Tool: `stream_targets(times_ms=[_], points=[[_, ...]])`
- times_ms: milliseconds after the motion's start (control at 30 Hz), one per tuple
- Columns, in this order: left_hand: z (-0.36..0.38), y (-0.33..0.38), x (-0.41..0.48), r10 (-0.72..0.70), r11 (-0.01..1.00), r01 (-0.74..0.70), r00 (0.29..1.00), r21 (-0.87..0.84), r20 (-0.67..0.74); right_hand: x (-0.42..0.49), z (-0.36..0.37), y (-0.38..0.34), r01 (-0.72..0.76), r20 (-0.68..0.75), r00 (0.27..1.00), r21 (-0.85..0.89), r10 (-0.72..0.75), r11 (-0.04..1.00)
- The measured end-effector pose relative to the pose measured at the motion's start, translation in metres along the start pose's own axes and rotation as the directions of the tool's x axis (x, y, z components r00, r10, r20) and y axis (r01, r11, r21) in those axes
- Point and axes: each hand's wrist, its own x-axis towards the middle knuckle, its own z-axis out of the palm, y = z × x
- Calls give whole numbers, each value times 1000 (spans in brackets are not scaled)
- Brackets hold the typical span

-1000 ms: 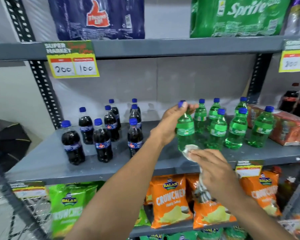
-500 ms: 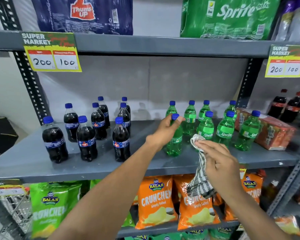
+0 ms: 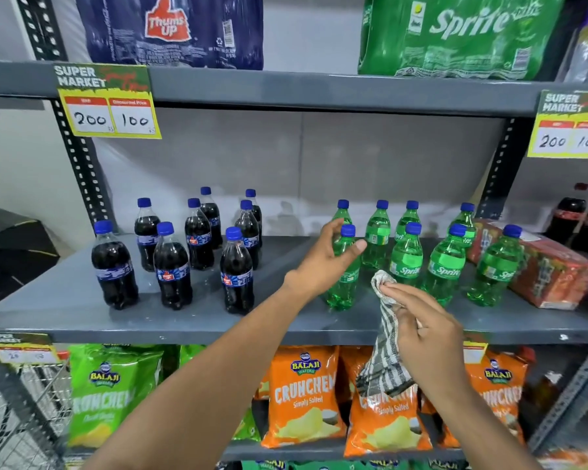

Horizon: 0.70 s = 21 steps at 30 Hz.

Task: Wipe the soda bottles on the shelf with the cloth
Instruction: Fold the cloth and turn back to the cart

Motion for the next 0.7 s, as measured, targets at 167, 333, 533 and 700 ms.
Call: stream_targets(times_ms=[167,333,533,700], points=[[-18,28,-55,223,960,-244,963,-139,-150,-3,3,-10,12,43,999,166,-20,986],[-62,36,-127,211,975,-196,964,-104,162,-2,31,-41,33,202,971,416,-128,909],[-144,36,-205,-19,997,16,999,73,41,-25,99,-102,-135,423,891,597,-167,791],[-209,44,-274,-89,945,124,988,302,-128,-56,162,-153,-193,581,765,618,-278,762]])
